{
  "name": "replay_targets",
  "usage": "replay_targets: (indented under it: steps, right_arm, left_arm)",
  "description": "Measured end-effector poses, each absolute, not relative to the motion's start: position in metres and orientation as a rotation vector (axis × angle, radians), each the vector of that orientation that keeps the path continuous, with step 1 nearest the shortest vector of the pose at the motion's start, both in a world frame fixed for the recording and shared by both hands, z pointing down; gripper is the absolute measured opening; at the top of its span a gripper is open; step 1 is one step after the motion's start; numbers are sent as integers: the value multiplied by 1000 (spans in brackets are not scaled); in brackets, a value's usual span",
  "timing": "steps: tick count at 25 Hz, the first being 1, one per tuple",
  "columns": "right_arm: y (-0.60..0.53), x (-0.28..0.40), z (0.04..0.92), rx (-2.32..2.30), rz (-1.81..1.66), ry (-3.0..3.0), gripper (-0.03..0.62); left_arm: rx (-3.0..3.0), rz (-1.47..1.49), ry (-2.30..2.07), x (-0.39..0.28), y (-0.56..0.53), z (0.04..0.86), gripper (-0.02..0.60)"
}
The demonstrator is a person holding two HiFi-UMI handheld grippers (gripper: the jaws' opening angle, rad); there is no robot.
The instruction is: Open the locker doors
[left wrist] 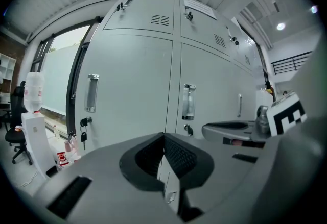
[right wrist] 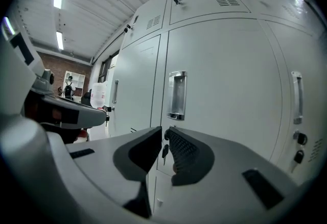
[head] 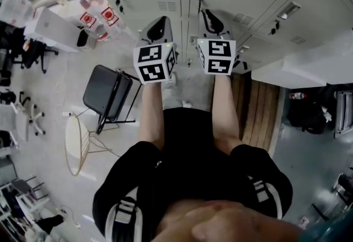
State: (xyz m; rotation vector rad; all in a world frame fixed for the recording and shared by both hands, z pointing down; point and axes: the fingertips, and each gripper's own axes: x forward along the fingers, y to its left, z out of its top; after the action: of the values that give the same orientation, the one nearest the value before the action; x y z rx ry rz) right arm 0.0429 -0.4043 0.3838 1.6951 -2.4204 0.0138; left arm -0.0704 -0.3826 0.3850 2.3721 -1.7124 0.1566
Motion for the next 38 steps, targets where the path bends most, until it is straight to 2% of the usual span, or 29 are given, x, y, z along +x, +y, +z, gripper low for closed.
replay_targets:
  steps: [17, 38]
  right_arm:
    - [-445, 34, 406, 1704, -27, -2293, 48]
    - [-444, 43, 409, 1774, 705, -2665, 40]
  left_arm:
    - [2383, 274, -1639, -60, -425, 420, 11]
    - [2380, 322, -1669, -74, -410, 421, 11]
